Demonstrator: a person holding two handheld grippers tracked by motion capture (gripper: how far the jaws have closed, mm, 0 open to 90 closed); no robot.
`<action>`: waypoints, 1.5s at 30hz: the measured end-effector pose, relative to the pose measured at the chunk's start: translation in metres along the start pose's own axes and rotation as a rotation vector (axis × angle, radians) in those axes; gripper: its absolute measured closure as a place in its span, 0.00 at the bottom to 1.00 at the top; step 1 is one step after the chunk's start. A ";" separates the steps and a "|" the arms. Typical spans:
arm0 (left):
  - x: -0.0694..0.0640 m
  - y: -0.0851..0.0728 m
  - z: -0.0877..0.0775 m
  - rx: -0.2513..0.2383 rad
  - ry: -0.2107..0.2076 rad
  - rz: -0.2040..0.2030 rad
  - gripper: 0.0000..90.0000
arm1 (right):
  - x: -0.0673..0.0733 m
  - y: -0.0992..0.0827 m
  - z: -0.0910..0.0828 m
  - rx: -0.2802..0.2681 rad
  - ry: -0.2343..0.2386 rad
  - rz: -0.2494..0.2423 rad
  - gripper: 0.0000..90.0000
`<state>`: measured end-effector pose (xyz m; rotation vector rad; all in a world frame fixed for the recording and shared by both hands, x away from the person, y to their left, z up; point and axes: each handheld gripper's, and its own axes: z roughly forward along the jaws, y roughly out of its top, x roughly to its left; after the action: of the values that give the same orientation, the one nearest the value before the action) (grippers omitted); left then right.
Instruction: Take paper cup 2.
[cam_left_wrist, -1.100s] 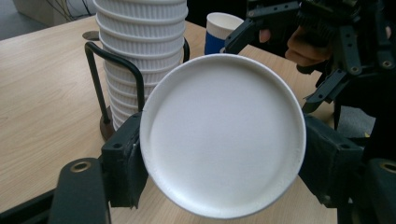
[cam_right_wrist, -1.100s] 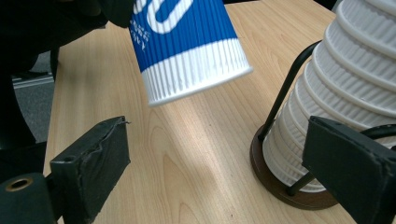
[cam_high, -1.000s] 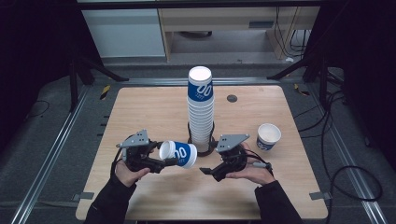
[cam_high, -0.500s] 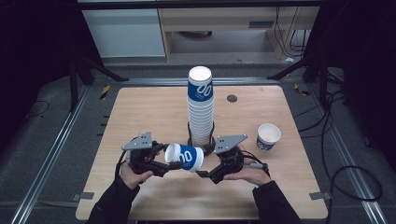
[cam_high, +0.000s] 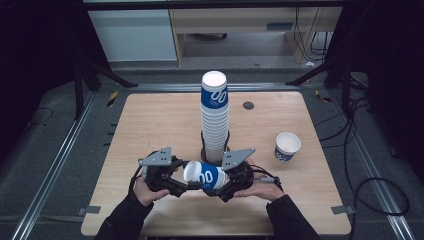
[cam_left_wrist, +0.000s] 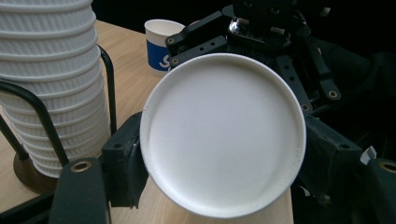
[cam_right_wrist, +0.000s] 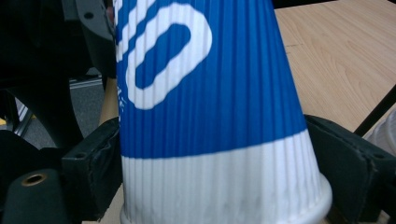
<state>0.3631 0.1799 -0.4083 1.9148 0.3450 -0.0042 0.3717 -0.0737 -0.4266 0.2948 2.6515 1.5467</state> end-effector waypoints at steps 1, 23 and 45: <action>0.000 0.000 0.000 0.001 -0.001 -0.001 0.29 | 0.000 0.000 0.000 0.003 0.003 0.005 0.14; 0.004 0.006 -0.014 0.018 0.027 -0.005 0.18 | -0.007 -0.003 -0.010 0.031 -0.019 -0.004 0.18; 0.005 -0.004 0.012 0.266 0.022 0.005 0.15 | 0.001 -0.004 0.015 0.206 -0.030 -0.090 0.17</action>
<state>0.3685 0.1718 -0.4172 2.1804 0.3688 -0.0273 0.3726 -0.0627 -0.4371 0.2038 2.7615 1.2369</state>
